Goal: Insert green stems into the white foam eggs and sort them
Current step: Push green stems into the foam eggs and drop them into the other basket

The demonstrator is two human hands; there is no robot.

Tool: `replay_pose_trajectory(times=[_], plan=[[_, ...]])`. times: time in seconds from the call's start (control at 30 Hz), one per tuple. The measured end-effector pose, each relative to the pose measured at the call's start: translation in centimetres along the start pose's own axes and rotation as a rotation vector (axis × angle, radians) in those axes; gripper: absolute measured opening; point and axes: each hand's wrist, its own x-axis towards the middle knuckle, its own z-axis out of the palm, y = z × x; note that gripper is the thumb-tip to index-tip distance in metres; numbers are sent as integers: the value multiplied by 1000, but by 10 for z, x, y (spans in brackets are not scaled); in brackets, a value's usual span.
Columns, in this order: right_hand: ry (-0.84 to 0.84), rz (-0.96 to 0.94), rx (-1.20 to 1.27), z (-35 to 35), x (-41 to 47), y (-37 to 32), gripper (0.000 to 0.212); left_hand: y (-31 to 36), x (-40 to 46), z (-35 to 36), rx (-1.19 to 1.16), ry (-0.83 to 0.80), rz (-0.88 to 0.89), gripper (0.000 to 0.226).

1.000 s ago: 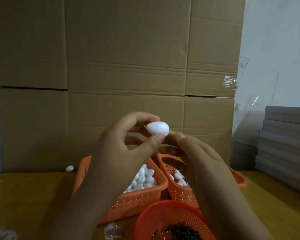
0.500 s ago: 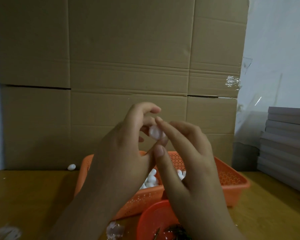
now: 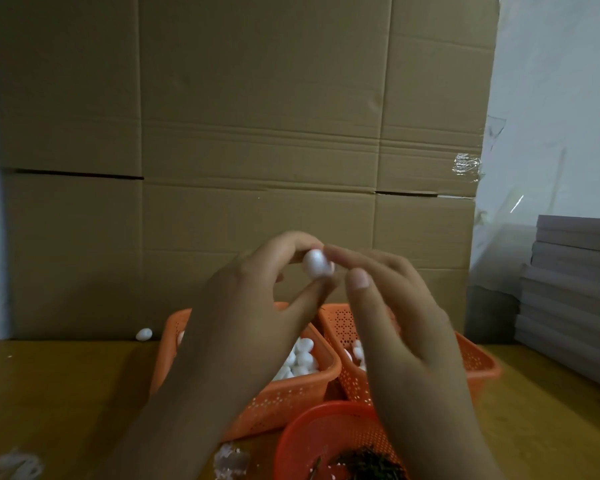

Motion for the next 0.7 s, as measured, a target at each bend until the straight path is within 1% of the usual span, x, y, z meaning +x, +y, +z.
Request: replay_pose_trajectory(times=[0.03,0.07,0.1,0.13,0.2,0.23,0.3,0.37,0.43,0.5,0.53,0.6,0.7], plan=[[-13,-46,-101,2,-2,0,32,0,1,1,26,6,17,17],[-22,-68,-147,4,-4,1,34,0,1,1,29,12,30,19],[-31,-50,-128,6,-4,2,32,0,2,2,5,16,31,20],[-37,13,-35,6,-3,1,29,0,3,2,-38,17,21,19],[-56,226,239,3,1,3,27,-1,3,1,-154,21,-15,19],[-92,329,333,1,4,7,30,-1,3,0,-216,18,-39,19],[-193,496,447,-1,8,15,41,-3,3,-1,-295,-4,-73,20],[-215,560,524,-3,9,17,44,-5,3,0,-316,-20,-80,20],[-173,514,490,-3,7,15,41,-4,3,1,-322,-23,-74,20],[-95,410,403,-2,5,10,31,-4,3,1,-279,-13,-56,21],[-65,350,360,-2,5,9,27,-3,3,1,-234,-5,-44,22],[-41,236,266,-1,4,8,29,-3,3,1,-120,13,-14,20],[-44,148,162,1,3,8,31,-3,2,2,81,72,52,16]])
